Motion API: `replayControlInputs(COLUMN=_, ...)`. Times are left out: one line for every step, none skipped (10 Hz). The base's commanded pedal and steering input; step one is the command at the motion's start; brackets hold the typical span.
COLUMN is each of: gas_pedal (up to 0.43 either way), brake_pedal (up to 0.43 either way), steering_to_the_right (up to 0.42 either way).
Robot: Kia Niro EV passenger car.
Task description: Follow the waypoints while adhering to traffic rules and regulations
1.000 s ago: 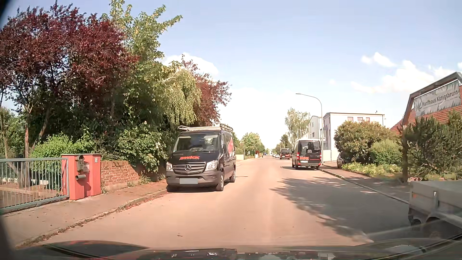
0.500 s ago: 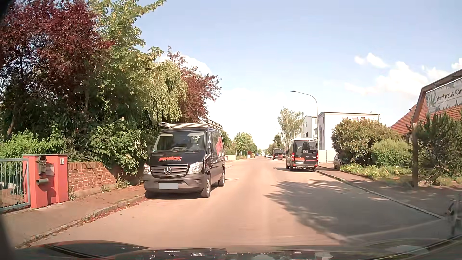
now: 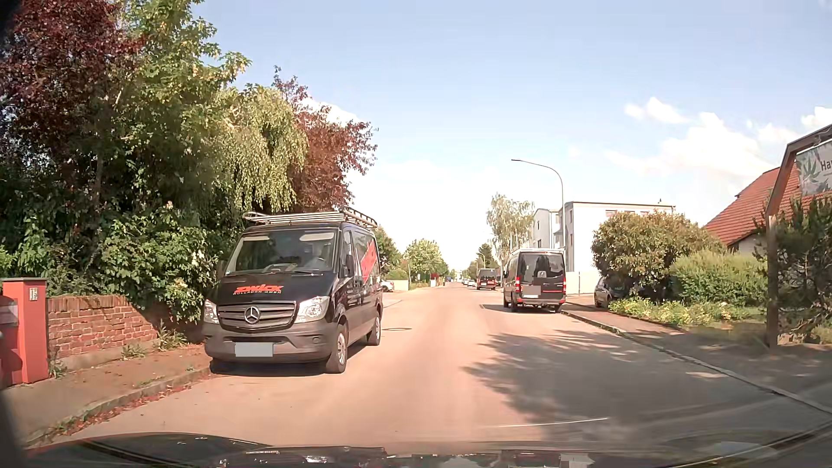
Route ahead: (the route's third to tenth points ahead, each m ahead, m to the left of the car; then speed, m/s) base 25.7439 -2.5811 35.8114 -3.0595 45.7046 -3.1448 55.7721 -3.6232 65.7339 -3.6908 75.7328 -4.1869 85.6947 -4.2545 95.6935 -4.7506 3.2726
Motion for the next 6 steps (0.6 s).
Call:
replayControlInputs(gas_pedal=0.059, brake_pedal=0.018, steering_to_the_right=0.069)
replayControlInputs(gas_pedal=0.059, brake_pedal=0.018, steering_to_the_right=0.065)
replayControlInputs(gas_pedal=0.059, brake_pedal=0.018, steering_to_the_right=0.062)
replayControlInputs(gas_pedal=0.059, brake_pedal=0.012, steering_to_the_right=0.06)
replayControlInputs(gas_pedal=0.059, brake_pedal=0.012, steering_to_the_right=0.053)
replayControlInputs(gas_pedal=0.059, brake_pedal=0.018, steering_to_the_right=0.043)
